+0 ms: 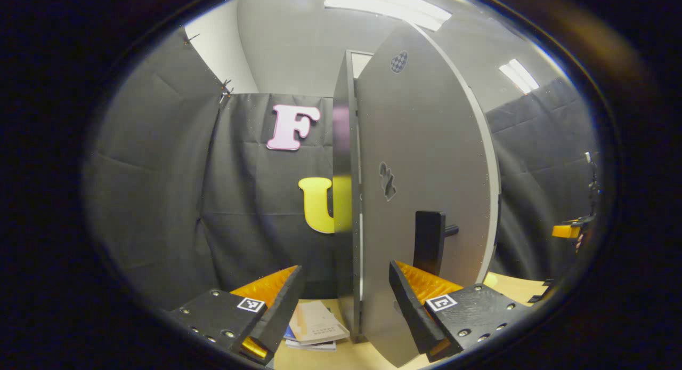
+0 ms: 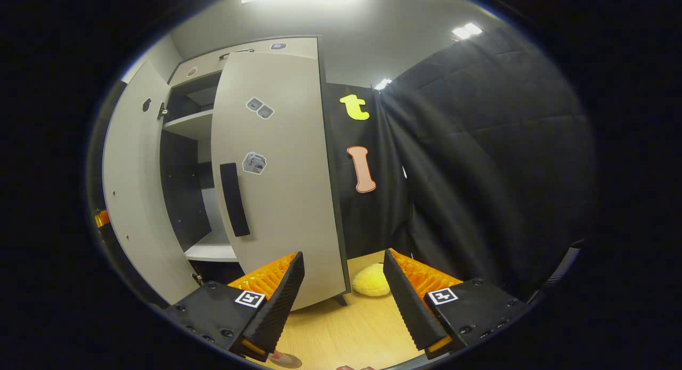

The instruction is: Grasp the bottle in the cabinet with the left hand and place it on the coaster, then close the right door with the right hand and the left door with the left hand.

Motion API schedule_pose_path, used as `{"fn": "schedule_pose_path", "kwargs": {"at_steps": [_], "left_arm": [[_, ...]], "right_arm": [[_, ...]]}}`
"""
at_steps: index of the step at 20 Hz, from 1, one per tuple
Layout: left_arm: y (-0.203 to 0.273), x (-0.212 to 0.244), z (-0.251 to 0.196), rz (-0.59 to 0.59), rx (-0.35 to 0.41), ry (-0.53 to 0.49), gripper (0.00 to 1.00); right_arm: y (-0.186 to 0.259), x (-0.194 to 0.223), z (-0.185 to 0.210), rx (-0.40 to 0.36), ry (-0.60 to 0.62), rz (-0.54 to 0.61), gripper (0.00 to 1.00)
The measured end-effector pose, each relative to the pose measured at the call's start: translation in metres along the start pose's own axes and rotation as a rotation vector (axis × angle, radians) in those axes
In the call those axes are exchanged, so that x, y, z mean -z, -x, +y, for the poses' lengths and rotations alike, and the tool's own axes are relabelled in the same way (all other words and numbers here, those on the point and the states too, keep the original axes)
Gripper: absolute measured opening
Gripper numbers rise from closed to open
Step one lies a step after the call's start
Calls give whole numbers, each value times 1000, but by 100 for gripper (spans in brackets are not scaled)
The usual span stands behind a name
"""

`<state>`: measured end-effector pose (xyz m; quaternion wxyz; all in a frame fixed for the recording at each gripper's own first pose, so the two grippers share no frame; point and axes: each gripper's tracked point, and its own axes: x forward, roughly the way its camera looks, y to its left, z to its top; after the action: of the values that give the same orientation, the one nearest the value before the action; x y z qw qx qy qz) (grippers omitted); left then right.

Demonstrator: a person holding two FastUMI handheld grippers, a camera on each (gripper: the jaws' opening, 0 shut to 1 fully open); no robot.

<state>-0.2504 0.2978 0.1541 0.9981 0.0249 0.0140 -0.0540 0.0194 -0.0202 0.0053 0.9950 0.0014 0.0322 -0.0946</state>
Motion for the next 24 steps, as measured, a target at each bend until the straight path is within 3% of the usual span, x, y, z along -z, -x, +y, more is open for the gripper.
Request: {"fn": "schedule_pose_path", "kwargs": {"at_steps": [10,11,13,16,20,24], "left_arm": [[-10,8,-56,23,-69,37,99],[-12,8,-60,23,-83,47,87],[-17,10,-69,29,-104,74,99],[-26,14,-90,38,-111,98,99],[-53,12,-120,40,-124,54,99],[-66,18,-139,54,-207,3,99]], "right_arm": [[-40,1,-30,-79,26,11,95],[-45,-3,-31,-90,35,6,95],[-55,-8,-34,-114,37,4,95],[-70,-13,-42,-139,35,6,95],[-81,-11,-58,-157,15,16,95],[-102,-8,-75,-190,9,33,95]]}}
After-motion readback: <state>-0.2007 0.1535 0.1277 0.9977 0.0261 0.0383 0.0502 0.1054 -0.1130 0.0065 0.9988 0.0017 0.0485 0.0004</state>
